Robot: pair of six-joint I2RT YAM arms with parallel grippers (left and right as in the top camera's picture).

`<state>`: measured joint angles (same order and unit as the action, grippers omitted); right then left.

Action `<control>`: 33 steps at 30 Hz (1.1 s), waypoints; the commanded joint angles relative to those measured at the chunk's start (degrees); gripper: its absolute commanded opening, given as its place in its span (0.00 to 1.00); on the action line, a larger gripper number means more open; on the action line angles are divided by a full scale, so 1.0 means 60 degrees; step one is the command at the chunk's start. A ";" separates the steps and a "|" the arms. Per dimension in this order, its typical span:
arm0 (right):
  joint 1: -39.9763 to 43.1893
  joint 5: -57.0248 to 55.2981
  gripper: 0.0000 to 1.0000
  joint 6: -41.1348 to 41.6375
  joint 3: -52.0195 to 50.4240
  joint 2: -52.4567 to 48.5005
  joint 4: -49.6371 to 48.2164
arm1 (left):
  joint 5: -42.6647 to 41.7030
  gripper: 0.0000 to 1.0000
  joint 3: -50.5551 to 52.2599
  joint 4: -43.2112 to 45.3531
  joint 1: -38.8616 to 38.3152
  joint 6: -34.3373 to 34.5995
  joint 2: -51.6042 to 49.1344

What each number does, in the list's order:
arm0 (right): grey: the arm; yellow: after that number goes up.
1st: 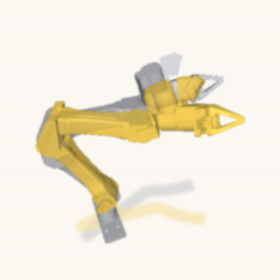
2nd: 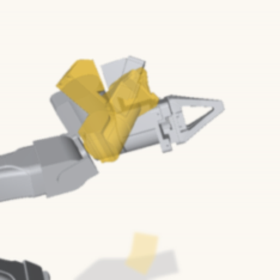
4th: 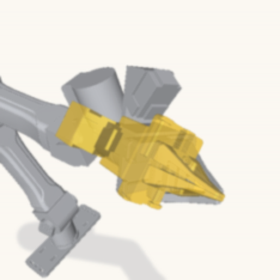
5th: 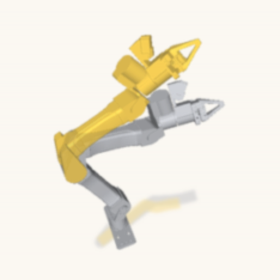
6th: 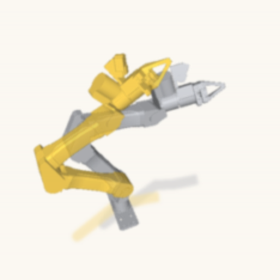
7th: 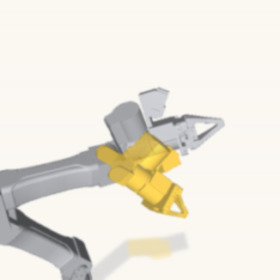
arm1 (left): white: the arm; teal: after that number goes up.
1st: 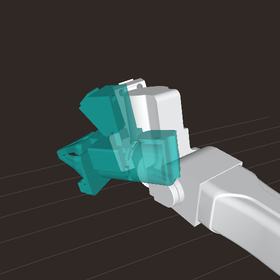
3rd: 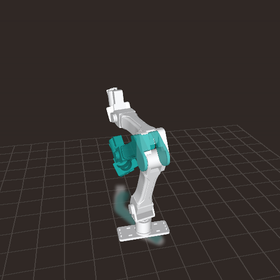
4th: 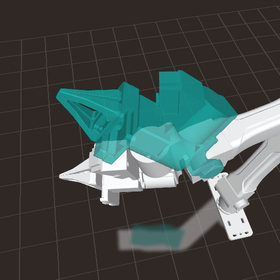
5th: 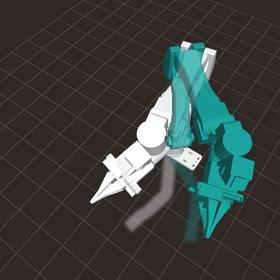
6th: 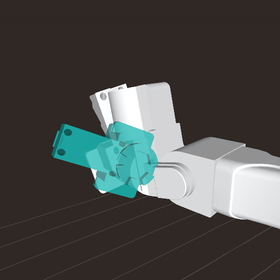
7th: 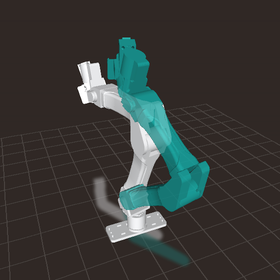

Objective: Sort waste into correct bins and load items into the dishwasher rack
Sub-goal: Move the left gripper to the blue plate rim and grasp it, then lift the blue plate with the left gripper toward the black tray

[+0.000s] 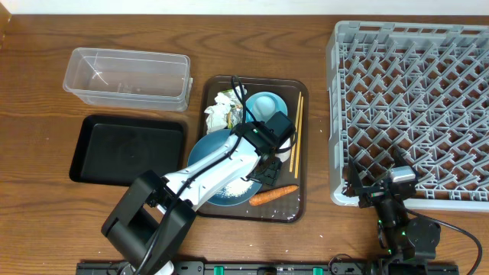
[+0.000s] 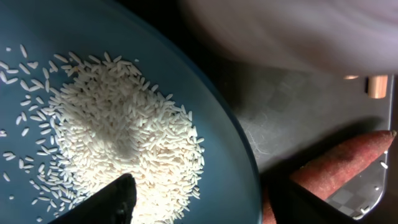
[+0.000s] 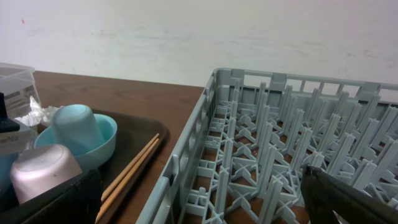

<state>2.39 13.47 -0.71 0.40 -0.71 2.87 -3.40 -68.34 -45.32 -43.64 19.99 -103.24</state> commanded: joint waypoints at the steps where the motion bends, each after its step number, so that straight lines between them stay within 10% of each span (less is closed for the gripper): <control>1: 0.0168 0.0011 0.99 -0.0146 -0.0011 0.0062 0.0044 | 0.0178 0.61 -0.0022 -0.0040 -0.0073 0.0222 -0.0051; 33: 0.0168 0.0011 0.99 -0.0146 -0.0011 0.0062 0.0044 | 0.0291 0.13 0.0353 -0.0142 -0.0510 0.0546 -0.0062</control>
<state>2.39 13.47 -0.73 0.40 -0.71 2.87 -2.74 -66.87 -46.00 -46.81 22.98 -103.24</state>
